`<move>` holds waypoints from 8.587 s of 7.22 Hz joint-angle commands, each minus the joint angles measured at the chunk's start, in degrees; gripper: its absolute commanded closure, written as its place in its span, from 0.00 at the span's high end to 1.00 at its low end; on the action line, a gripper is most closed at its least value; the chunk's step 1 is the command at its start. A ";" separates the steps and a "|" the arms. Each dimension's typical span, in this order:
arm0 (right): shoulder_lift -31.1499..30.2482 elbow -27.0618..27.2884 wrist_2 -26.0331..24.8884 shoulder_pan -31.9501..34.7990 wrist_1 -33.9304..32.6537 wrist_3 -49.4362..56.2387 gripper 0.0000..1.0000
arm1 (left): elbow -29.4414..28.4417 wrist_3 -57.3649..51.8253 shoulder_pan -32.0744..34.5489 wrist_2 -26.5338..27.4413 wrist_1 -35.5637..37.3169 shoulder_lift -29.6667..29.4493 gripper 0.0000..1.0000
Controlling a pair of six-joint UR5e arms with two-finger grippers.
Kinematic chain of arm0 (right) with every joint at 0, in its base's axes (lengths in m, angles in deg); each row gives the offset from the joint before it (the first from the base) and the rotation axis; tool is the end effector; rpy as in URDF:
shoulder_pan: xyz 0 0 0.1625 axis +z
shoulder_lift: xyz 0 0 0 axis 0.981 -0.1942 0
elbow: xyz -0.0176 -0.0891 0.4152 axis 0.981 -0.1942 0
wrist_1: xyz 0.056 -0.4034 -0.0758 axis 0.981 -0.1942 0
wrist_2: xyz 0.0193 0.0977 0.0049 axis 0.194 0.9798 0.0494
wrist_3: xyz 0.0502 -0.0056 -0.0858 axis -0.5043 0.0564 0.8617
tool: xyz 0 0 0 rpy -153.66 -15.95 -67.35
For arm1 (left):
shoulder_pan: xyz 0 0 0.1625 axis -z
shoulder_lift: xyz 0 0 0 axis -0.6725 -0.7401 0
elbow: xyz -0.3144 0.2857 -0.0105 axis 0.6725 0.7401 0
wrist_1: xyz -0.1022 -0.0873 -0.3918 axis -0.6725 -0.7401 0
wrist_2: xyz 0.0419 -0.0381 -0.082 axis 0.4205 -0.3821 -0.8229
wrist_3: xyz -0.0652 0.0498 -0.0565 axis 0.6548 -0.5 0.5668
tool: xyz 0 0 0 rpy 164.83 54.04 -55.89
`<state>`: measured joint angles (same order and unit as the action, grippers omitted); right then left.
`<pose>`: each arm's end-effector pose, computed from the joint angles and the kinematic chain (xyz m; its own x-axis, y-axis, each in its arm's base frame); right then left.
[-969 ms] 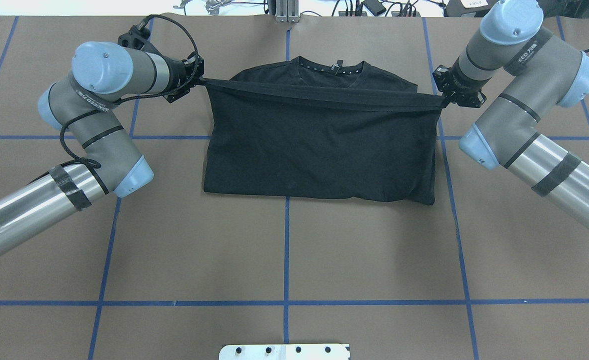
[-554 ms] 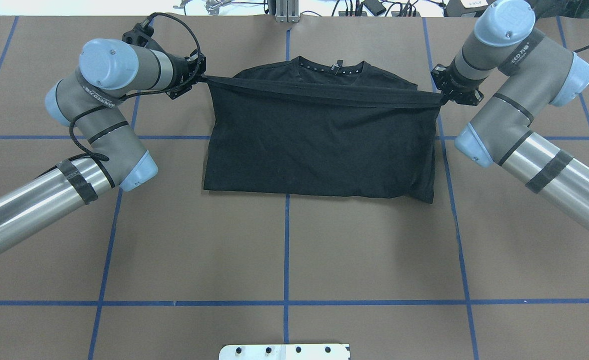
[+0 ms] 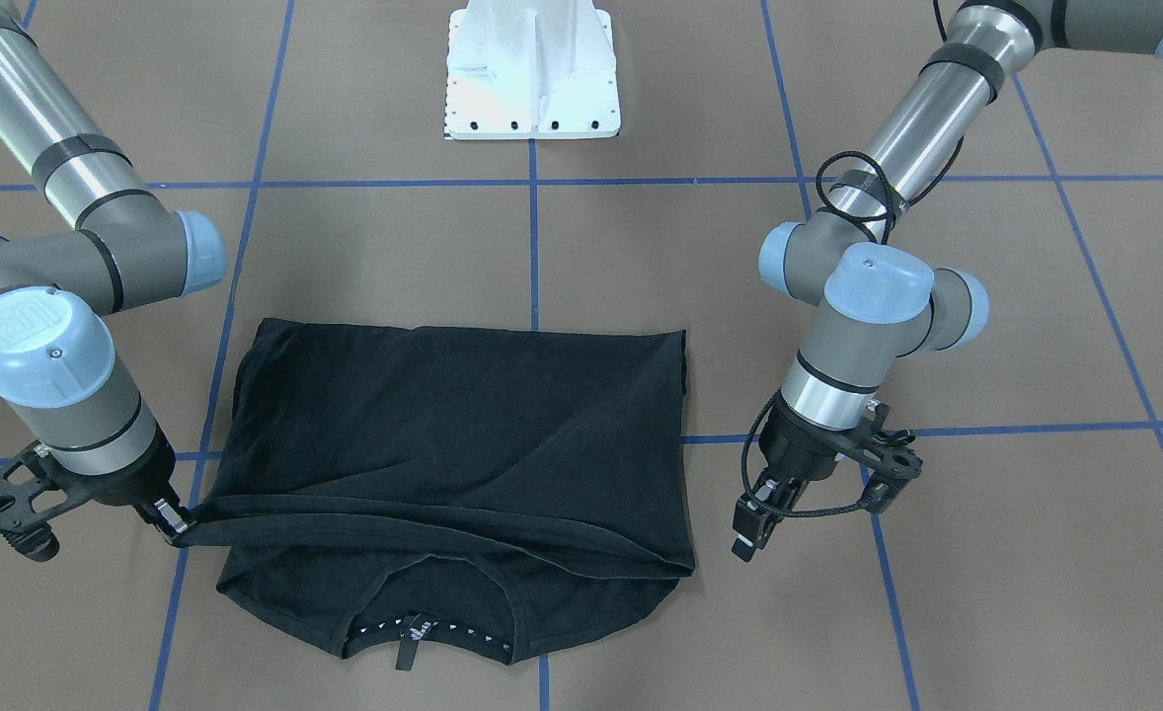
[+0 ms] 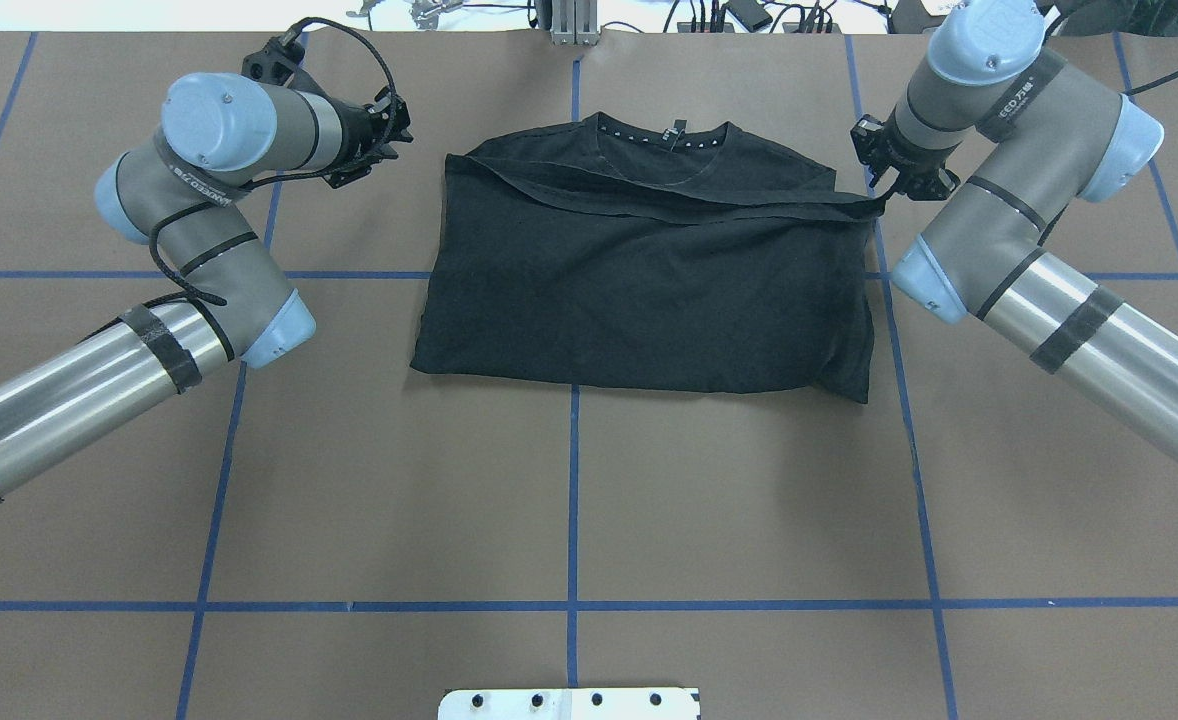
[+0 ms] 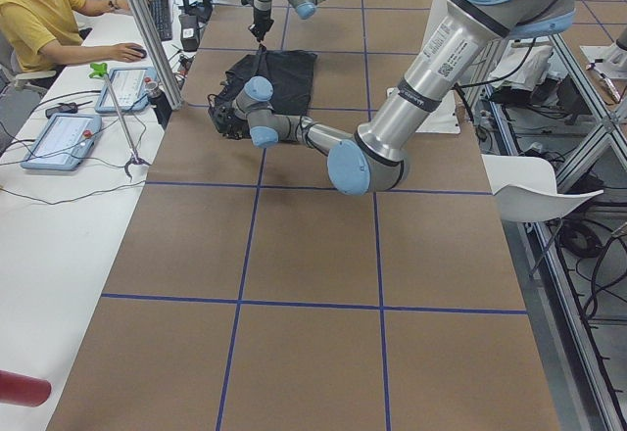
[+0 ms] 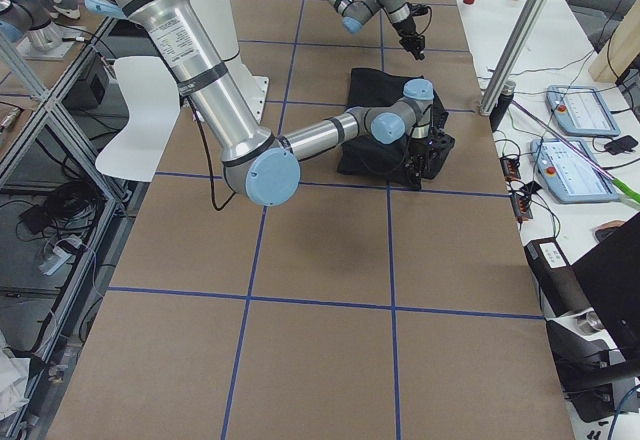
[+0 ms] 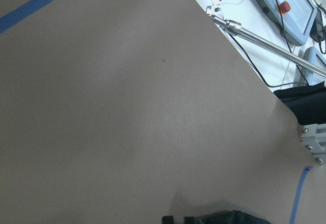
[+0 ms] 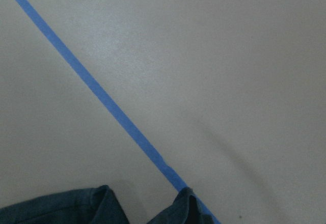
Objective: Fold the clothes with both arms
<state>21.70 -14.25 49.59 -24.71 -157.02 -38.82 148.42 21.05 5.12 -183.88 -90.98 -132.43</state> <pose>-0.3553 -0.6621 0.4136 0.4852 0.6827 0.5463 -0.6628 0.6947 -0.2795 0.4469 -0.6624 0.3391 0.1101 -0.4506 -0.8859 0.6857 0.6797 -0.2605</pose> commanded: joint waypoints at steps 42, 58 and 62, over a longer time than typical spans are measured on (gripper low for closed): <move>-13.82 36.19 13.75 -15.42 -0.16 -32.16 1.00 | 34.74 5.21 -22.32 8.71 24.79 16.58 0.73; -14.44 35.92 13.83 -15.68 -0.43 -32.16 1.00 | 21.05 -6.46 -11.64 11.26 15.05 7.65 0.00; -14.44 36.10 14.01 -14.46 -0.43 -32.16 1.00 | -15.98 -14.12 -3.97 8.27 -5.10 -14.75 0.00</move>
<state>7.26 21.71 63.57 -39.48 -157.45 -70.98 144.10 9.01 -0.31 -174.83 -88.74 -141.24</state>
